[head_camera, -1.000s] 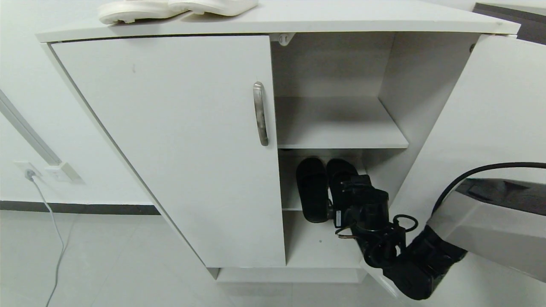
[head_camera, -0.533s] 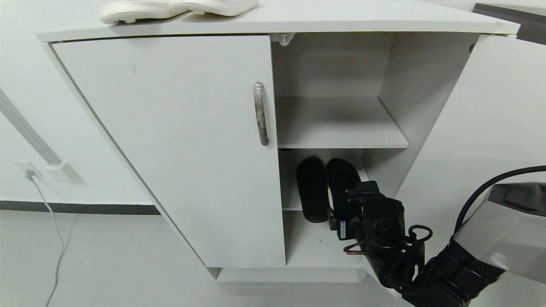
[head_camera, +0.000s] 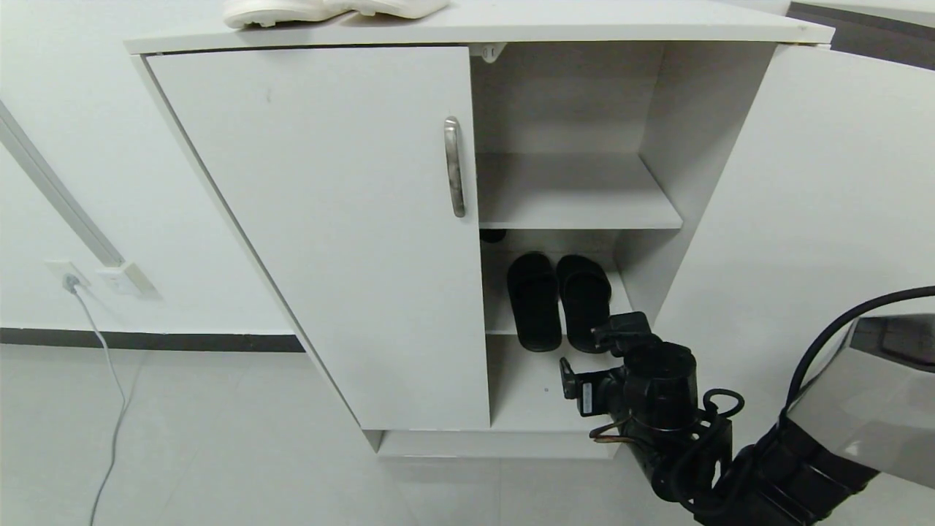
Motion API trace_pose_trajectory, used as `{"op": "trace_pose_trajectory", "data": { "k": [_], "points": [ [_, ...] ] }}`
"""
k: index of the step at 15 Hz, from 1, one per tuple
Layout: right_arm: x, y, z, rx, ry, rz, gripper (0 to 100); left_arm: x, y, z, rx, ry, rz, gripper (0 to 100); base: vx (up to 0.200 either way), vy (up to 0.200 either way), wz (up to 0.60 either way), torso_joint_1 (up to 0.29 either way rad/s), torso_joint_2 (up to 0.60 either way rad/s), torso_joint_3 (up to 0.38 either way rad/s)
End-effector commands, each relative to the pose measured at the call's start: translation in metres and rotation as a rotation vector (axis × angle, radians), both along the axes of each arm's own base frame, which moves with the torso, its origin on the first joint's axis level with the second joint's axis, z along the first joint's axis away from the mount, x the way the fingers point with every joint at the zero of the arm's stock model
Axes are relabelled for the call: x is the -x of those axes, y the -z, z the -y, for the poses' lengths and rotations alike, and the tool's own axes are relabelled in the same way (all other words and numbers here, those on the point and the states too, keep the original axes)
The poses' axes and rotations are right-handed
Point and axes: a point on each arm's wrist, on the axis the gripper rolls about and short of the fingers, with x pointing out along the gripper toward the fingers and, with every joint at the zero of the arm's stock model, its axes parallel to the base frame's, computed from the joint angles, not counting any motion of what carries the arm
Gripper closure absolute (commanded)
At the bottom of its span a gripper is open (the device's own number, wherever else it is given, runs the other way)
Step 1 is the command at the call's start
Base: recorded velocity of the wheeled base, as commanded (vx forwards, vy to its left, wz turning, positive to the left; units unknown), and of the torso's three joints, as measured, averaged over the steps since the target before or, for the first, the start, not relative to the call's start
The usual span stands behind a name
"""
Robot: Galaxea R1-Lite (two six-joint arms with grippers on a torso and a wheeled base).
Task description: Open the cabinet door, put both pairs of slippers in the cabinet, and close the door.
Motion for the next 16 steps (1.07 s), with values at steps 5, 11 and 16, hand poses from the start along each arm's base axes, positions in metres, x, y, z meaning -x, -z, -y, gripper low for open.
{"op": "trace_pose_trajectory", "data": {
  "k": [5, 11, 16],
  "points": [
    [0.0049, -0.0069, 0.0040, -0.008, -0.001, 0.009, 0, -0.0001, -0.0001, 0.0000, 0.000, 0.001, -0.001, 100, 0.000, 0.000, 0.00, 0.000, 0.00, 0.000],
    [0.0094, -0.0074, 0.0018, -0.006, -0.015, 0.008, 0, -0.0001, -0.0001, 0.0000, 0.000, 0.001, -0.001, 100, 0.000, 0.000, 0.00, 0.001, 0.00, 0.046],
    [0.0100, -0.0069, 0.0009, -0.003, -0.020, 0.007, 0, -0.0001, -0.0001, 0.0000, 0.000, 0.001, -0.001, 100, 0.000, 0.000, 0.00, 0.002, 0.00, 0.195]
  ]
}}
